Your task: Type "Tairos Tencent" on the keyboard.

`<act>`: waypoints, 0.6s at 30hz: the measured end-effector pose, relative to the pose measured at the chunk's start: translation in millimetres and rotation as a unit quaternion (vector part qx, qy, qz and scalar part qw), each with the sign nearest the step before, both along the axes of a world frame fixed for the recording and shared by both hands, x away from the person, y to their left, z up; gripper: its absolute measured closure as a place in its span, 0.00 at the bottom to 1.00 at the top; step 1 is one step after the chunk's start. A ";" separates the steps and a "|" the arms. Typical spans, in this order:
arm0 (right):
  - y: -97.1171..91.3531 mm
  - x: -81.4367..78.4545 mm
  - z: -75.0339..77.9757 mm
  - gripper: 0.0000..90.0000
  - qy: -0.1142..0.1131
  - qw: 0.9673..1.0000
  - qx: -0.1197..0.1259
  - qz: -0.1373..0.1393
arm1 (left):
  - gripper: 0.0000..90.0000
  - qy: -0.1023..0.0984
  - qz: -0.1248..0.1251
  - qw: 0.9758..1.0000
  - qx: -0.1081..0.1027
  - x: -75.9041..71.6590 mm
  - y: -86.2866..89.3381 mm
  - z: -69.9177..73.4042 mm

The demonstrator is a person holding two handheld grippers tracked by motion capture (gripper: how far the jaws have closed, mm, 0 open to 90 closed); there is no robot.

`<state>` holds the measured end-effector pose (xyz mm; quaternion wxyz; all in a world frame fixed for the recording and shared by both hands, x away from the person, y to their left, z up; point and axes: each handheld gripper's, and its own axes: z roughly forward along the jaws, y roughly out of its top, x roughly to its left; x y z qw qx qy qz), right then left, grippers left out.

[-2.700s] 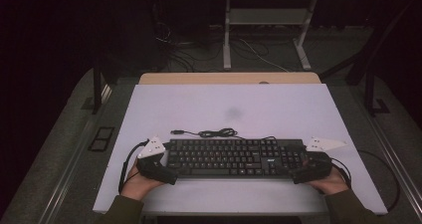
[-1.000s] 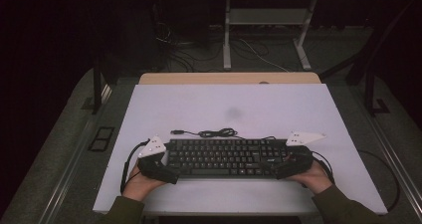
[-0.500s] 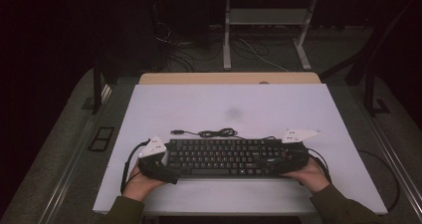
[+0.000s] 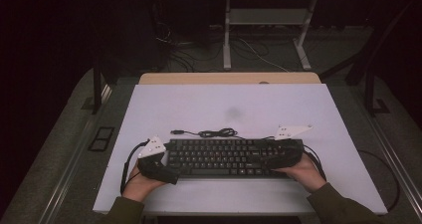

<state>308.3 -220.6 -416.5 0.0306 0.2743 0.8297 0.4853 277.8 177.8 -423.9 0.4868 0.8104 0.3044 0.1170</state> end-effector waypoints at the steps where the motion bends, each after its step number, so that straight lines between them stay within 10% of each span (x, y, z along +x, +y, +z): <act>1: 0.8 0.6 0.0 0.46 0.000 1.000 -0.002 0.001 | 0.00 0.000 0.001 1.000 -0.002 -0.3 -0.3 -0.1; 18: 20.3 0.6 -5.5 0.85 0.004 0.998 -0.059 0.035 | 0.00 -0.001 0.005 1.000 -0.002 -1.0 1.4 -0.1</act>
